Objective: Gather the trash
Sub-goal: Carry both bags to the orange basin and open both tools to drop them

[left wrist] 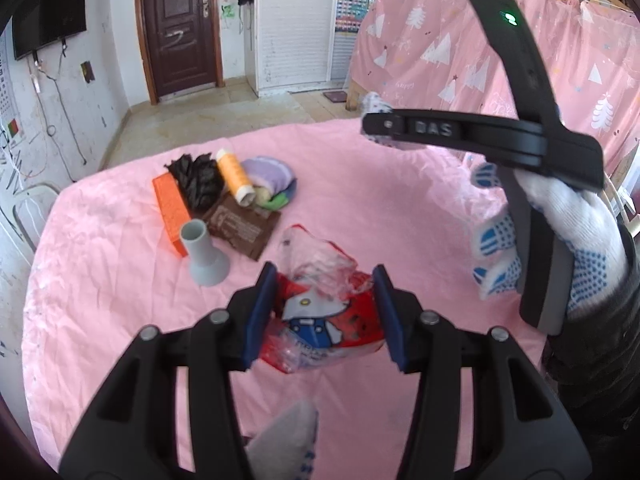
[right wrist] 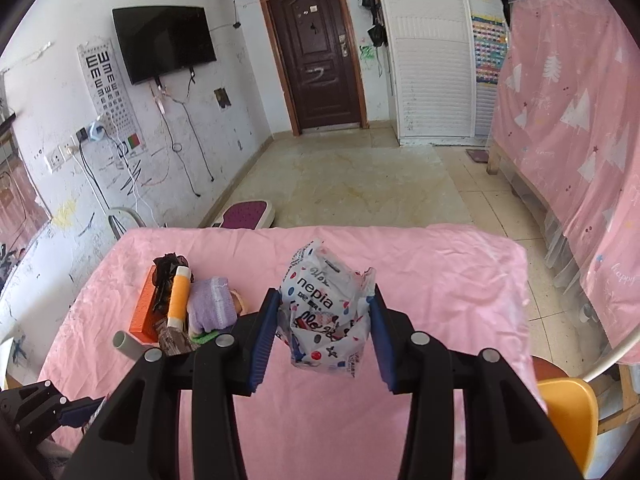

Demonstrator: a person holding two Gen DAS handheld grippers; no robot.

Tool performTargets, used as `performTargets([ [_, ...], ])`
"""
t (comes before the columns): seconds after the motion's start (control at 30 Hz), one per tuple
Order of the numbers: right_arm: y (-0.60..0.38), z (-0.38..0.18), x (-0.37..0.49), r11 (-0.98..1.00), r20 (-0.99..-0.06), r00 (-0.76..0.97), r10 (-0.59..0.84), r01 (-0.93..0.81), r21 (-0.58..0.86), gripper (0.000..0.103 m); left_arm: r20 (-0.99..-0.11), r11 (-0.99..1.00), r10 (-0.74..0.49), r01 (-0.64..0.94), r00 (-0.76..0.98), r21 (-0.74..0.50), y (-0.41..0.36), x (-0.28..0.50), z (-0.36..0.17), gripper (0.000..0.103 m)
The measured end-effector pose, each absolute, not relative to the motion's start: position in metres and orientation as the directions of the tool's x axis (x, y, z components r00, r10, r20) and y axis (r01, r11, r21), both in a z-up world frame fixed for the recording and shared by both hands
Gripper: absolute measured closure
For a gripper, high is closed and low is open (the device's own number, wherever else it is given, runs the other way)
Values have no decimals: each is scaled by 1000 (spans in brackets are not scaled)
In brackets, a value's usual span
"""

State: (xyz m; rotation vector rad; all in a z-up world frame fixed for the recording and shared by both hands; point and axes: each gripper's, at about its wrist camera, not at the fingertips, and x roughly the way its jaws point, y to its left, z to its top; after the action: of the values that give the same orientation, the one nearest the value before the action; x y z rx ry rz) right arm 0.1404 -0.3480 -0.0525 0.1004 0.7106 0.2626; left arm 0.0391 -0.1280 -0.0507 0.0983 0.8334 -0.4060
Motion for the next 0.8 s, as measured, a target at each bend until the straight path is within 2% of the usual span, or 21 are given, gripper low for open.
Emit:
performTargets([
  [0.47, -443, -44, 73, 972, -576, 796, 186, -65, 225, 69, -683, 899, -360, 433, 635, -71, -174, 30, -23, 56],
  [0.8, -506, -50, 43, 967, -555, 820, 141, 7, 256, 69, -694, 868, -391, 494, 605, -59, -224, 29, -20, 56],
])
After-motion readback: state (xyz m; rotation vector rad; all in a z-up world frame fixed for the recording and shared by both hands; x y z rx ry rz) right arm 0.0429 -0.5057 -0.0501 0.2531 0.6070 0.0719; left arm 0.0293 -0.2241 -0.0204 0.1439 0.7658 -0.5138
